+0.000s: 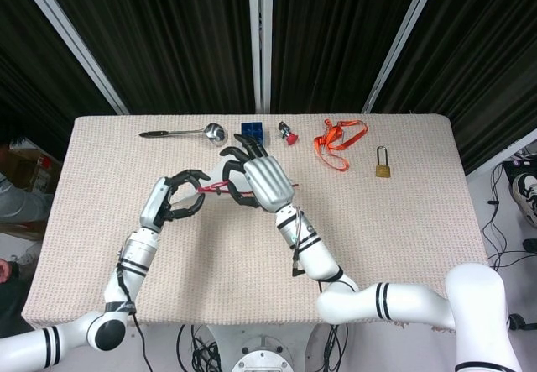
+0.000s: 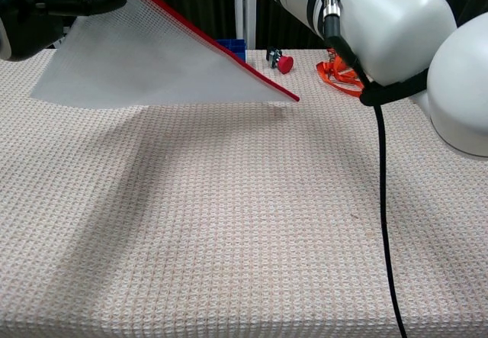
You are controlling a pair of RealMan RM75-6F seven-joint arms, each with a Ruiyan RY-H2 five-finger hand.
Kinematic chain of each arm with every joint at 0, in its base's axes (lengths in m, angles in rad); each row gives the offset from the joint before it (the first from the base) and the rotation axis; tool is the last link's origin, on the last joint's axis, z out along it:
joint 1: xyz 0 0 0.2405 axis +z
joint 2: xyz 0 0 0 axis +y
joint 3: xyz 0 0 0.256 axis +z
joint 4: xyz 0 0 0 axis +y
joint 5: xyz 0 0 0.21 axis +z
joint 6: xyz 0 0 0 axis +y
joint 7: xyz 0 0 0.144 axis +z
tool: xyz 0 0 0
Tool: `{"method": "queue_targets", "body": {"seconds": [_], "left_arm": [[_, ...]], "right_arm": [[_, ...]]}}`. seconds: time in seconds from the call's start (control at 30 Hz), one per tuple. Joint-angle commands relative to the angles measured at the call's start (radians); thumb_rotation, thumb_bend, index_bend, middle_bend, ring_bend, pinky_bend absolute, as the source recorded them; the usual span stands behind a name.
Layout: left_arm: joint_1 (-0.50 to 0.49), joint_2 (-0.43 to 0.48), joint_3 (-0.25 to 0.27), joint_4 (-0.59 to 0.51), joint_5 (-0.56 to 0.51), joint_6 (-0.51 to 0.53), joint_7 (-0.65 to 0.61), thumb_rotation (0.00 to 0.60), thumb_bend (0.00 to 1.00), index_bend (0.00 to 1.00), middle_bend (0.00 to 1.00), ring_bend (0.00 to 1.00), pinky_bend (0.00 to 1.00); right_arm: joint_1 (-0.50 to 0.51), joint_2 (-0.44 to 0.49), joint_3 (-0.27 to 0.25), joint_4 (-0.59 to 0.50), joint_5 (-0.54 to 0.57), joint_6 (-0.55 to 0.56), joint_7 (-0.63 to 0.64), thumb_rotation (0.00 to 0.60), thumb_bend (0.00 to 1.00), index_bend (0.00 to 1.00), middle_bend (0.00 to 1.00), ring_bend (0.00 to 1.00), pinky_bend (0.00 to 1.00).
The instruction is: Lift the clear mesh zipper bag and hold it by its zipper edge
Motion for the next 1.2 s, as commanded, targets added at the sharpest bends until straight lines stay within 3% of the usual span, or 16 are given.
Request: {"method": "queue_targets", "body": {"seconds": [0.03, 0.67, 1.2], "left_arm": [[0.003, -0.003, -0.003, 0.002, 0.01, -0.001, -0.019, 0.6, 0.51, 0.68, 0.35, 0.21, 0.22], [0.026, -0.016, -0.03, 0.026, 0.032, 0.021, -0.167, 0.6, 0.54, 0.69, 0.36, 0.21, 0.21], [0.05, -0.021, -0.034, 0.066, 0.051, 0.047, -0.25, 0.6, 0.54, 0.7, 0.36, 0.21, 0.21]], "right_arm": [[-0.007, -0.014, -0.004, 0.014, -0.016, 0.005, 0.018, 0.6, 0.63, 0.81, 0.23, 0.0, 0.0], [-0.059, -0.025, -0.029, 0.07, -0.057, -0.003, 0.062, 0.6, 0.63, 0.81, 0.23, 0.0, 0.0], [-0.136, 0.018, -0.06, 0.094, -0.076, -0.003, 0.095, 0.6, 0.63, 0.81, 0.24, 0.0, 0.0]]}}
